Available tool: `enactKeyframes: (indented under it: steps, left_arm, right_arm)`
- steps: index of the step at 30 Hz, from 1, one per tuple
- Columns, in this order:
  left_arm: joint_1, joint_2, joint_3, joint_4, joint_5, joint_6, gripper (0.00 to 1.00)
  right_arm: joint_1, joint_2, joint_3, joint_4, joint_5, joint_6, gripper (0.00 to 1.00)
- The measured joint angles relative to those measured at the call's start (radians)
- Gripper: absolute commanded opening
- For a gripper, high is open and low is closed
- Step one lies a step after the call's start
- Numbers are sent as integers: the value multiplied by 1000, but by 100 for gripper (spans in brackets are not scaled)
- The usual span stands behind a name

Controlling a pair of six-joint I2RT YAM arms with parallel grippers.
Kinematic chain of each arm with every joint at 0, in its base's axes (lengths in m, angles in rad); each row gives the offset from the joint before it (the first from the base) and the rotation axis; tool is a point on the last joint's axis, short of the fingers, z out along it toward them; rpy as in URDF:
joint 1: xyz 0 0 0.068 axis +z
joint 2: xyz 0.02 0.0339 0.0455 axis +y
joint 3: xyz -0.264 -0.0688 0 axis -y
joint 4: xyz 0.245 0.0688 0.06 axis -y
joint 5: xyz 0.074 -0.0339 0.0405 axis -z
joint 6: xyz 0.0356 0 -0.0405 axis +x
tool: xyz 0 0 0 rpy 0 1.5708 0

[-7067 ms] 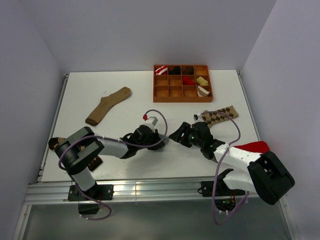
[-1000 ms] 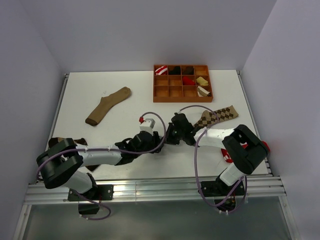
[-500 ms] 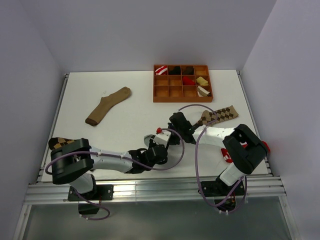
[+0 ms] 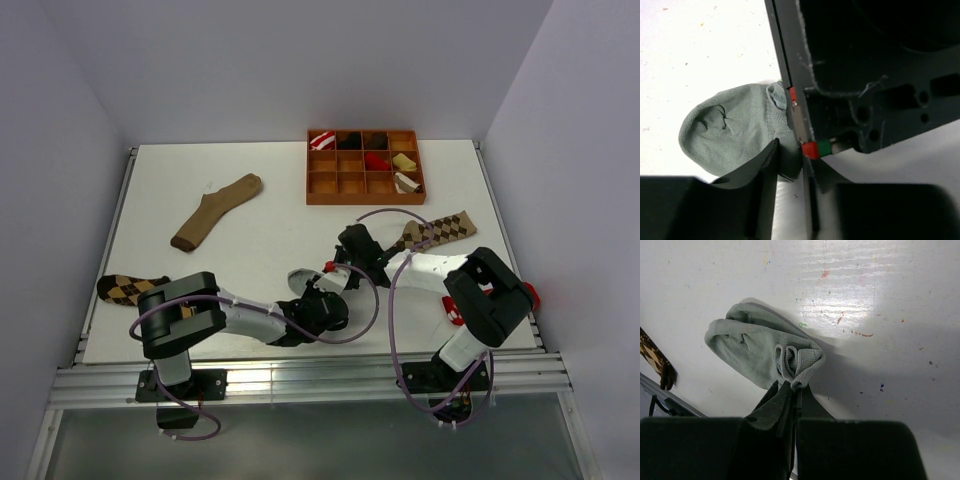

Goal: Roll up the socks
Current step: Roll the sock at the center of the board.

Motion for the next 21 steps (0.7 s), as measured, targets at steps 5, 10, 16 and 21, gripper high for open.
enactKeyframes:
  steps: [5, 10, 16, 21]
  left_arm:
    - [-3, 9, 10, -6, -25, -23, 1]
    - [0, -4, -2, 1, -12, -51, 1]
    - [53, -85, -68, 34, 122, -129, 1]
    - [121, -152, -130, 71, 279, -208, 1]
  right_arm:
    - [-1, 0, -2, 19, 0, 0, 0]
    - [-1, -24, -52, 98, -5, 16, 23]
    - [-1, -139, -151, 196, 1, 61, 48]
    - [-5, -267, -227, 271, 49, 92, 63]
